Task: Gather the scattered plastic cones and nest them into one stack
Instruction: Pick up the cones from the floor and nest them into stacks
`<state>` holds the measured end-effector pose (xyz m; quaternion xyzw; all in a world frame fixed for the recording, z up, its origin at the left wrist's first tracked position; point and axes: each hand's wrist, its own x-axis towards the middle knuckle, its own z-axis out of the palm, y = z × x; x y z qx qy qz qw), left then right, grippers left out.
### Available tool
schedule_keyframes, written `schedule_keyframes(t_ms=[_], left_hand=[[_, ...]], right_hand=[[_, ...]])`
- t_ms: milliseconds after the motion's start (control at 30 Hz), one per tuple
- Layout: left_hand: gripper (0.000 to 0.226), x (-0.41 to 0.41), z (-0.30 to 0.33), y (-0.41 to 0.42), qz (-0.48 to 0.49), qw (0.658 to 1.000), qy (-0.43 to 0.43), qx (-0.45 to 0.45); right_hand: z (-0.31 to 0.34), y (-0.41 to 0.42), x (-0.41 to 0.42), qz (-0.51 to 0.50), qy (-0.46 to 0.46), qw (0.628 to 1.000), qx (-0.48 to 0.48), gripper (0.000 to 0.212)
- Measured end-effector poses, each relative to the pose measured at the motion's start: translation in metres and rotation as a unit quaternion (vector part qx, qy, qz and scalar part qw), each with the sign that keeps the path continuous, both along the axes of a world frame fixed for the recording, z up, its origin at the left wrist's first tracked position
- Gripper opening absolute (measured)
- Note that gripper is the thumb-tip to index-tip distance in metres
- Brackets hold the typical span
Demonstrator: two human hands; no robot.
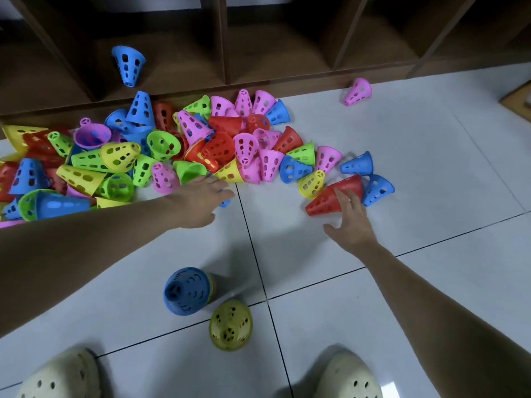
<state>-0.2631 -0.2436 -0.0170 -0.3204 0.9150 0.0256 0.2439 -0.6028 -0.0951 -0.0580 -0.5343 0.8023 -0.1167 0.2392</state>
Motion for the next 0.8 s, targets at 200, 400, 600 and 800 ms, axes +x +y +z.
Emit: schedule_keyframes(t_ms=[200, 400, 600, 800], left_hand=[[0.067, 0.03, -0.008, -0.006, 0.039, 0.994, -0.055, -0.09], [0.075, 0.052, -0.012, -0.001, 0.048, 0.996, -0.044, -0.068], [0.06, 0.059, -0.003, 0.027, 0.092, 0.995, 0.042, 0.002], [0.078, 0.067, -0.024, 0.032, 0.287, 0.922, 0.153, 0.212]], right_hand=[[-0.005, -0.006, 0.005, -0.067, -0.164, 0.984, -0.024, 0.079], [-0.003, -0.006, 0.029, -0.109, -0.258, 0.96, -0.022, 0.061], [0.009, -0.01, 0.041, -0.057, -0.2, 0.975, 0.073, 0.051], [0.023, -0.005, 0.068, 0.039, -0.062, 0.979, 0.189, 0.057]])
